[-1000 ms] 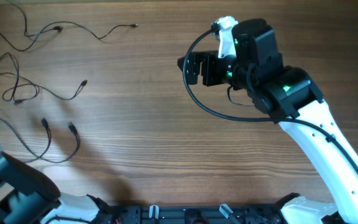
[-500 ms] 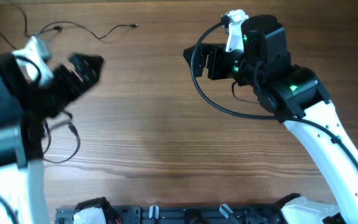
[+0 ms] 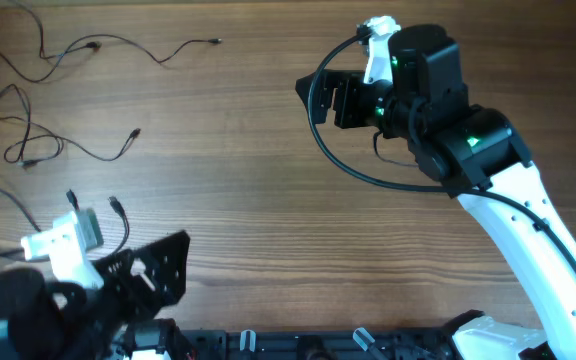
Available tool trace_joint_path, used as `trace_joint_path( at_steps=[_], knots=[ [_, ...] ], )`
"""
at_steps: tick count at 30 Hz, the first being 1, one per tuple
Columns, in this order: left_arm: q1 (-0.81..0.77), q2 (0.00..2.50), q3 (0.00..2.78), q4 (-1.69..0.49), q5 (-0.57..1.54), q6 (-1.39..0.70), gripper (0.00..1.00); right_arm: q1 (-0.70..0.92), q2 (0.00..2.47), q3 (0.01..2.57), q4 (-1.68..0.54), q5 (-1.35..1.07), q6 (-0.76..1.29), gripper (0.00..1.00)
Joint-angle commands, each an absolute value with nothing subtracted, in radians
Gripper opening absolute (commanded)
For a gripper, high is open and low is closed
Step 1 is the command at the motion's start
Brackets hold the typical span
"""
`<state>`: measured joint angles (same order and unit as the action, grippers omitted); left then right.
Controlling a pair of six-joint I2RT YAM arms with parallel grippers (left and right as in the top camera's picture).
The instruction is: Untangle cables
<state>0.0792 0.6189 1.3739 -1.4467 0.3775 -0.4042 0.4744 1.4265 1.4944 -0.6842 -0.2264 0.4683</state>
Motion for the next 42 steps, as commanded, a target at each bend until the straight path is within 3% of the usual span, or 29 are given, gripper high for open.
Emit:
trace_joint_path(
  at_steps=[1, 11, 21, 30, 35, 42],
  knots=[
    [0.074, 0.543, 1.348, -1.486, 0.350, -0.388, 1.00, 0.472, 1.410, 1.505, -0.693, -0.212, 0.472, 1.00],
    [0.074, 0.258, 1.326, -1.577, 0.342, -0.344, 1.00, 0.472, 1.410, 1.505, -0.693, -0.190, 0.471, 1.00],
    [0.074, 0.249, 1.326, -1.591, 0.343, -0.344, 1.00, 0.472, 1.394, 1.505, -0.768, -0.216, 0.453, 0.97],
    [0.074, 0.249, 1.326, -1.591, 0.343, -0.344, 1.00, 0.472, 1.062, 1.488, -1.113, 0.062, 0.422, 0.97],
    [0.074, 0.249, 1.326, -1.591, 0.343, -0.344, 1.00, 0.472, 0.851, 1.399, -1.200, 0.060, 0.420, 1.00],
    [0.074, 0.249, 1.326, -1.591, 0.343, -0.344, 1.00, 0.472, 0.830, 1.393, -1.296, 0.053, 0.472, 1.00]
  ],
)
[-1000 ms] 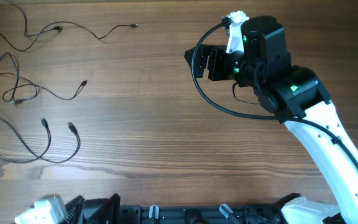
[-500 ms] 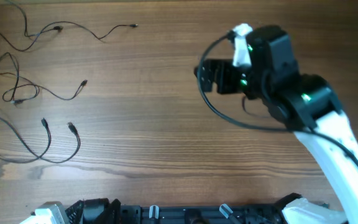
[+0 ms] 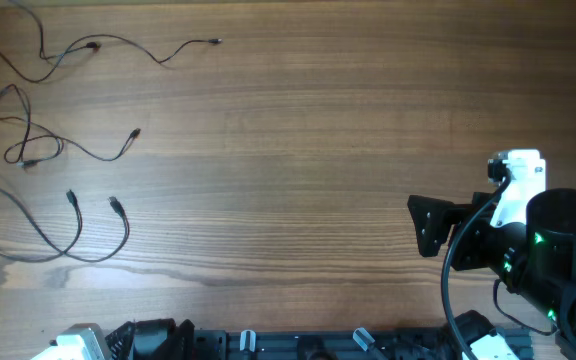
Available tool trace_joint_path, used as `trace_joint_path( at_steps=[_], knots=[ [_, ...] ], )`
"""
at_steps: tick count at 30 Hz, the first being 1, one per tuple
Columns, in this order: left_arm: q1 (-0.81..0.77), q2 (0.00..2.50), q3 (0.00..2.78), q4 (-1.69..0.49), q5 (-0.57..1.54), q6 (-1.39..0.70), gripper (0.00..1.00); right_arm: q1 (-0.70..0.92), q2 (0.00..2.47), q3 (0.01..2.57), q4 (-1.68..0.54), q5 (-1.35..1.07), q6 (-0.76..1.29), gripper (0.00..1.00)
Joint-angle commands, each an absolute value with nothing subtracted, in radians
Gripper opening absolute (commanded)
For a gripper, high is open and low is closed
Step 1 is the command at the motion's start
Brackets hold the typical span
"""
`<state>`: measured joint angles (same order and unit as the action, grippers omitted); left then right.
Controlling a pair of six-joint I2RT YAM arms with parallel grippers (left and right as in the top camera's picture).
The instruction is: Untangle cables
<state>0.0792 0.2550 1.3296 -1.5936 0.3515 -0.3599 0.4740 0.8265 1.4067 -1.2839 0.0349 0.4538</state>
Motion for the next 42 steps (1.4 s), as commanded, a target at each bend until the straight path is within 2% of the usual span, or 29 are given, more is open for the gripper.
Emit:
trace_joint_path(
  at_steps=[1, 5, 12, 17, 23, 30, 42],
  knots=[
    [0.074, 0.249, 1.326, -1.591, 0.343, -0.344, 1.00, 0.472, 0.832, 1.393, -1.306, 0.055, 0.470, 1.00],
    [0.074, 0.249, 1.326, -1.591, 0.343, -0.344, 1.00, 0.472, 0.831, 1.393, -1.372, 0.087, 0.475, 1.00],
    [0.074, 0.249, 1.326, -1.591, 0.343, -0.345, 1.00, 0.413, 0.809, 1.348, -1.308, 0.132, 0.458, 1.00],
    [0.074, 0.249, 1.326, -1.591, 0.343, -0.344, 1.00, 0.238, 0.626, 1.086, -0.998, 0.016, 0.237, 1.00],
    [0.074, 0.249, 1.326, -1.591, 0.343, -0.344, 1.00, 0.075, 0.339, 0.764, -0.781, -0.043, 0.222, 1.00],
    [0.074, 0.249, 1.326, -1.591, 0.343, -0.344, 1.00, 0.067, 0.106, 0.493, -0.554, -0.069, 0.212, 1.00],
    [0.074, 0.249, 1.326, -1.591, 0.343, -0.344, 1.00, 0.068, 0.004, 0.177, -0.167, -0.068, 0.212, 1.00]
  ],
)
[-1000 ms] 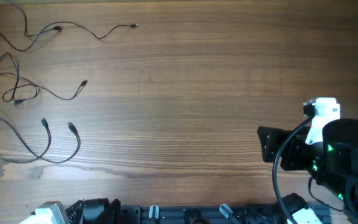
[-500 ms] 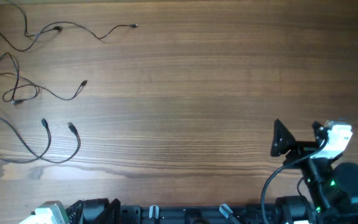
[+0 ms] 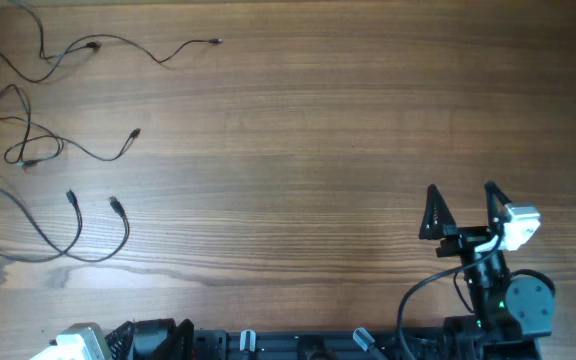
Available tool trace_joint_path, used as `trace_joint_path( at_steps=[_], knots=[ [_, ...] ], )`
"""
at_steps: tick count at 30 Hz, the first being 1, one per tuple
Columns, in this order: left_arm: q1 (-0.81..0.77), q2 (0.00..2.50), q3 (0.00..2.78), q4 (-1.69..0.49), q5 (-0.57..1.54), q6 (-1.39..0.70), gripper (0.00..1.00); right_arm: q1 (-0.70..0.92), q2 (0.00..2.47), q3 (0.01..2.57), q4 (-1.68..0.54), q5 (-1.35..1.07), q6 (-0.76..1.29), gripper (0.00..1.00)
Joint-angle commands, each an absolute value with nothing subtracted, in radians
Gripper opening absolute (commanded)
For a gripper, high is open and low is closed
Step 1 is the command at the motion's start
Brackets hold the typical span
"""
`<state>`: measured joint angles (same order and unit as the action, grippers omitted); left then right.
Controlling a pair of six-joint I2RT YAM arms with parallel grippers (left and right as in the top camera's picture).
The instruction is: Untangle cables
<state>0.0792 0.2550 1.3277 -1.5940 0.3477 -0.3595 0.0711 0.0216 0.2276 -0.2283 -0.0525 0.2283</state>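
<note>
Three thin black cables lie apart at the table's left side in the overhead view. The top cable (image 3: 118, 42) runs from the far left corner to a plug near the middle top. Below it, a looped cable (image 3: 28, 135) ends in a plug to the right. The lowest cable (image 3: 73, 240) curves in a U with two plugs pointing up. My right gripper (image 3: 463, 205) stands open at the near right, far from the cables, nothing between its fingers. Of my left arm only the white wrist part (image 3: 78, 343) shows at the bottom left edge; its fingers are out of view.
The wooden table (image 3: 298, 150) spreads across the view. A black rail with clamps (image 3: 298, 343) runs along the near edge. The right arm's base (image 3: 513, 310) sits at the bottom right.
My right arm has drawn back further toward its base, and the gripper now points up the table with fingers spread. The left arm and the cables are unchanged.
At first my right gripper hovered at the far right of the table and my left arm reached over the near left by the lowest cable. Then both arms had drawn back toward the near edge. Now the right arm stands folded at its base; the cables lie separate.
</note>
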Motion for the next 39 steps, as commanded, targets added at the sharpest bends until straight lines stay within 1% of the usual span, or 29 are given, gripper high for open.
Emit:
trace_joint_path(
  at_steps=[1, 5, 12, 23, 27, 33, 36, 39],
  knots=[
    [0.074, 0.249, 1.326, -1.591, 0.343, -0.344, 1.00, 0.068, 0.003, 0.160, -0.146, -0.068, 0.212, 1.00],
    [0.074, 0.249, 1.326, -1.591, 0.343, -0.344, 1.00, 0.068, 0.003, 0.093, -0.033, -0.053, 0.210, 1.00],
    [0.074, 0.249, 1.326, -1.591, 0.343, -0.344, 1.00, 0.068, 0.003, 0.010, 0.052, -0.057, 0.209, 1.00],
    [0.074, 0.249, 1.326, -1.591, 0.343, -0.344, 1.00, 0.068, 0.004, 0.005, -0.001, -0.060, 0.021, 1.00],
    [0.074, 0.249, 1.326, -1.591, 0.343, -0.344, 1.00, 0.060, 0.004, 0.005, -0.002, -0.060, -0.093, 1.00],
    [0.074, 0.249, 1.326, -1.591, 0.343, -0.344, 1.00, 0.041, 0.004, 0.005, -0.002, -0.059, -0.090, 1.00],
    [0.074, 0.249, 1.326, -1.591, 0.343, -0.344, 1.00, 0.017, 0.004, 0.005, -0.002, -0.052, -0.022, 1.00],
    [0.074, 0.249, 1.326, -1.591, 0.343, -0.344, 1.00, 0.006, 0.004, 0.005, -0.002, -0.051, -0.027, 1.00]
  ],
)
